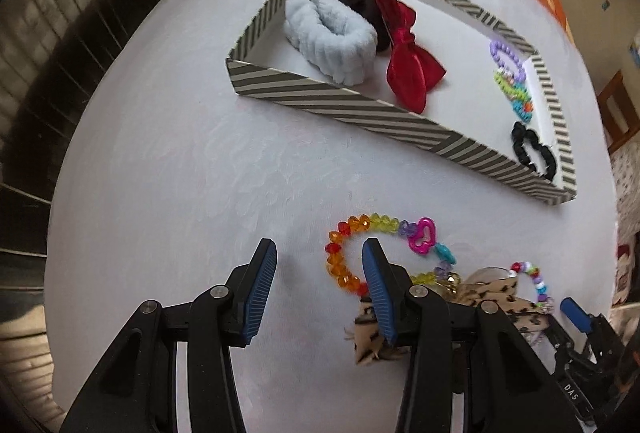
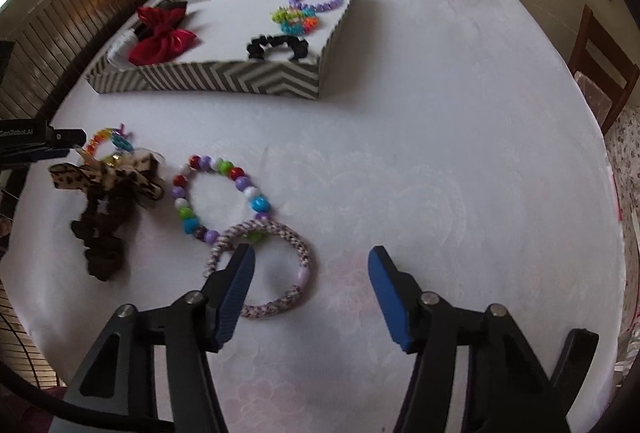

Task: Organize jewelry
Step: 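Grasp the rainbow crystal bracelet with the left tool while the right tool grasps the grey braided bracelet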

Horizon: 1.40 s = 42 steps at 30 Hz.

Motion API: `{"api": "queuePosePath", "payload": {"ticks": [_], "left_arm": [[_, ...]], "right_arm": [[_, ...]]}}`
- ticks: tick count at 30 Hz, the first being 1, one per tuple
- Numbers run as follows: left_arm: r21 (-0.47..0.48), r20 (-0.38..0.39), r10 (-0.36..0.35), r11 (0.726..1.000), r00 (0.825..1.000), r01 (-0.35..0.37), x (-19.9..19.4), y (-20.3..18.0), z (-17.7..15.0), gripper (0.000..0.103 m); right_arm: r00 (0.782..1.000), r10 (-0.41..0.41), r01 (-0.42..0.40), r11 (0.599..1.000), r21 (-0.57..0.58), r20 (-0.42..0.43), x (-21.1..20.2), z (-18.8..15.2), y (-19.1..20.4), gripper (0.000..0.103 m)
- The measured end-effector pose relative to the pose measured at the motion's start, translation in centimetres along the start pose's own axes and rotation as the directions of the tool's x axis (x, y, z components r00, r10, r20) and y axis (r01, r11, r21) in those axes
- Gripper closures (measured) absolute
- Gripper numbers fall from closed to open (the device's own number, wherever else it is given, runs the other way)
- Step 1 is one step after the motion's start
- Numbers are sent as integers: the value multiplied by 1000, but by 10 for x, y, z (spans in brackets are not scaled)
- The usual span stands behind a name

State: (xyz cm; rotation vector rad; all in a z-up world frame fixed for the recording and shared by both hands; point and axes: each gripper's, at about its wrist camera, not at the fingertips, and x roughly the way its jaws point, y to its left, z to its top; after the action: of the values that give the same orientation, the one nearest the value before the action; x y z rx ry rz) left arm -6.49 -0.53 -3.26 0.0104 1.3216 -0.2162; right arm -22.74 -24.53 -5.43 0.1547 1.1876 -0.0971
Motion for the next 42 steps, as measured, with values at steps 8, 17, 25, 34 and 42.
{"api": "queuePosePath", "payload": {"ticks": [8,17,25,34,42], "left_arm": [[30,10,5,1000,1000,-5,10,-4,5,91],[80,56,-62,995,997,57,-14,-9,12,103],[114,160,-104,990,982,86,-71,-16,25,103],[122,248,-100,990,964,71,-109,-19,37,103],[145,242,-102,987,965,68,-111,-28,37,103]], "right_arm": [[998,-41,42,999,-32,50,0,2,-1,86],[996,9,-10,1000,13,92,-22,6,-10,95],[980,45,-47,999,8,193,-67,23,-8,95],[991,43,-40,999,-28,126,-53,29,-8,74],[999,12,-10,999,-38,37,2,15,-12,93]]}}
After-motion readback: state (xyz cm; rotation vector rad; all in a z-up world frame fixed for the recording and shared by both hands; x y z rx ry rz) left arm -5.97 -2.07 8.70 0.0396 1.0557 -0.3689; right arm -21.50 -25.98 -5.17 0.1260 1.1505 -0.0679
